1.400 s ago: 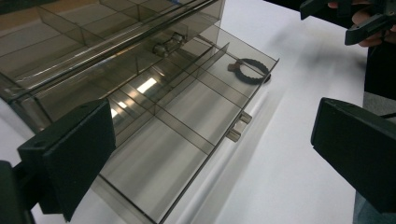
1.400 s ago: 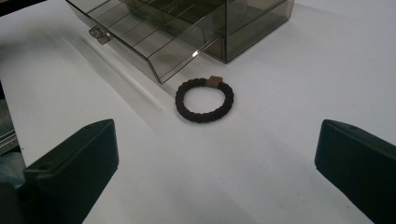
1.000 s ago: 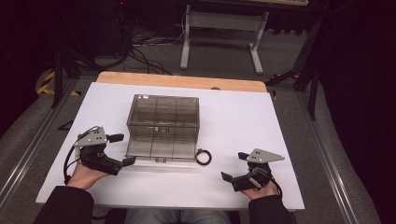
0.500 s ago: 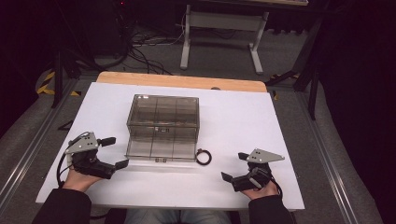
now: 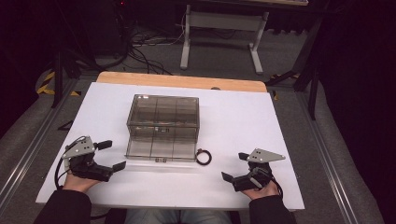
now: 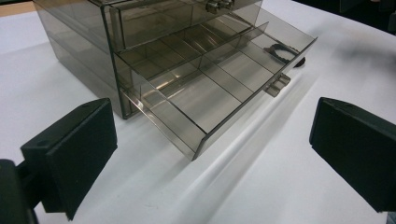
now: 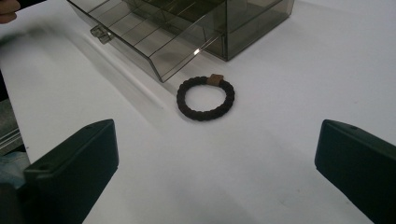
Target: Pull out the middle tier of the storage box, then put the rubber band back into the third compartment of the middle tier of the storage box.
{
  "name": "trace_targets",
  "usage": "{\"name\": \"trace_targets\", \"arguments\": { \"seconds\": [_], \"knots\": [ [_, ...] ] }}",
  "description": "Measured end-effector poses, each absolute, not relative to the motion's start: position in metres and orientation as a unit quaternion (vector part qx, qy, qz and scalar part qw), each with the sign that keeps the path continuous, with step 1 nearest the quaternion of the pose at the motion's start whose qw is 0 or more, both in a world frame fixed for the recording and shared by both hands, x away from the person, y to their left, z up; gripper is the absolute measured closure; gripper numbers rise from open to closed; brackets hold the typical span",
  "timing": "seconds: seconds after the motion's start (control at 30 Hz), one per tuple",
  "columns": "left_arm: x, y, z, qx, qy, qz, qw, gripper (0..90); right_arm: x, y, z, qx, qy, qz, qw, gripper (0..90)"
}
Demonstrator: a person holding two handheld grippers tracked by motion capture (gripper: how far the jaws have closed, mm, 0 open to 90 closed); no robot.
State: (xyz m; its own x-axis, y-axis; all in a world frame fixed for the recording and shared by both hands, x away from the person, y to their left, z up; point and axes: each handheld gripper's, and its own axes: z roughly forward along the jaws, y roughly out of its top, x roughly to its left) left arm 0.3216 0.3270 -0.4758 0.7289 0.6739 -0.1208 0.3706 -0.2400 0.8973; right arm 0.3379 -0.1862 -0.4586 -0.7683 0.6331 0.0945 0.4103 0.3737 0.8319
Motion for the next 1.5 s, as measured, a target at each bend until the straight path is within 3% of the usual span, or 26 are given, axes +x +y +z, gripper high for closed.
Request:
{"name": "trace_targets", "arguments": {
  "seconds": [1.5],
  "knots": [
    [0.322,0.320,-0.481,0.784,0.332,0.142,0.506,1.9,0.360,-0.169,-0.431,0.304,0.841,0.434,0.106,0.4]
  ]
}}
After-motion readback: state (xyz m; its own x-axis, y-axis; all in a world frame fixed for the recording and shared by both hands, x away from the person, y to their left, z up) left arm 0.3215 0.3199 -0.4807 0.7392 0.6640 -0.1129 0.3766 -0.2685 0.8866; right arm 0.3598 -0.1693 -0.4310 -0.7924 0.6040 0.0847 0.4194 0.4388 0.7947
